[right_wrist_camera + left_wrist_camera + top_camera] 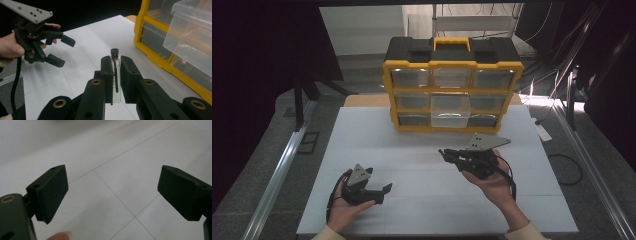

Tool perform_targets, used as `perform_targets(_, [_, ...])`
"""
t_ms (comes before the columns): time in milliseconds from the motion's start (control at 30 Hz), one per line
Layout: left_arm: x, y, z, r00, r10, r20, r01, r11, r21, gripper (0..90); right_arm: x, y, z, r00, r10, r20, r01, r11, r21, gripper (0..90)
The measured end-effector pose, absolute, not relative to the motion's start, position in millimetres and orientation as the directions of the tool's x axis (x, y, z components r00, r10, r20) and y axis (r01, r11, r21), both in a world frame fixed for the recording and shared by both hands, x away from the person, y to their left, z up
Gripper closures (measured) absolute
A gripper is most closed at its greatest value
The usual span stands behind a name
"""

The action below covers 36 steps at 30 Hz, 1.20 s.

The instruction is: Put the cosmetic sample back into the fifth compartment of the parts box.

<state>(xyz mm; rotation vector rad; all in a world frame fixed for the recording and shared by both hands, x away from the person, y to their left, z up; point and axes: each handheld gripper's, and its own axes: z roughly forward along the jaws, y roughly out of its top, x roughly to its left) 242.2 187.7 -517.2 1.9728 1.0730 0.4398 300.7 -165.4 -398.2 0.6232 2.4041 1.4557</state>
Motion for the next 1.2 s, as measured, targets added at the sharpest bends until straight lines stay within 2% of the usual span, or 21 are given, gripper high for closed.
perform_targets(767, [243,187,-517,0.578,0.811,-0.09,0.527,-0.287,0.8,10.4,309,-173,-375,-0.853,0.522,0.002,0.199,0.322,0.926,80.9])
perform_targets(1200, [243,190,-517,0.569,0.816,-0.104,0.532,-0.269,0.803,10.3,329,-168,-366,-0.847,0.532,0.009,0.192,0.291,0.937,80.8])
